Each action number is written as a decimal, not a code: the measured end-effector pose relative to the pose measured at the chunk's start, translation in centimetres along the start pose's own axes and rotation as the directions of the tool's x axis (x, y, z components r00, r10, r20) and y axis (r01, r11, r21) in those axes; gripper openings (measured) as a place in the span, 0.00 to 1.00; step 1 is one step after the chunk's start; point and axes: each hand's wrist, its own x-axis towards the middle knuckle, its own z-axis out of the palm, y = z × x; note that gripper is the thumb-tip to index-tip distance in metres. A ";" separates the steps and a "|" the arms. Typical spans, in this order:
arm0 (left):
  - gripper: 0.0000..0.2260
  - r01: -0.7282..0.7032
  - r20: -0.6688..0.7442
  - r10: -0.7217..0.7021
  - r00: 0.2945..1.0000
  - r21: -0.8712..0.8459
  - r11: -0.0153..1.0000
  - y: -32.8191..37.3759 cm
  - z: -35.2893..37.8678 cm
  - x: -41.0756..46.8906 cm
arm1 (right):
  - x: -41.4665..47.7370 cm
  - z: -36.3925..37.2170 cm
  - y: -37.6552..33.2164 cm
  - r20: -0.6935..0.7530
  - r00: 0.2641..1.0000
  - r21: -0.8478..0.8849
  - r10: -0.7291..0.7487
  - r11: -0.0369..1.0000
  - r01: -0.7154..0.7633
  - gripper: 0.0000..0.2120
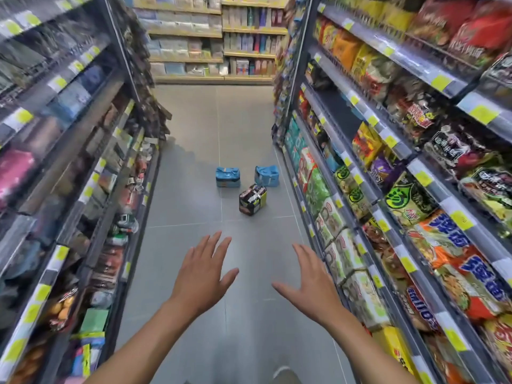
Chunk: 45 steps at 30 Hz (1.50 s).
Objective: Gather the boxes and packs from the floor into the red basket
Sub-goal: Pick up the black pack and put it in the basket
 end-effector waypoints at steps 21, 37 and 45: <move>0.33 0.067 0.030 -0.066 0.997 -0.036 0.997 -0.4 -0.4 38.8 | 40.2 -9.8 4.0 0.051 0.996 -0.001 -0.073 0.997 0.073 0.49; 0.33 0.106 0.116 -0.098 0.988 -0.070 0.992 -9.7 1.8 63.6 | 67.6 -11.1 2.0 0.116 0.992 -0.054 -0.054 0.997 0.061 0.50; 0.33 0.169 0.188 -0.138 0.972 -0.159 0.973 -13.9 2.7 72.7 | 79.6 -10.9 2.3 0.183 0.981 -0.053 -0.065 0.996 0.075 0.50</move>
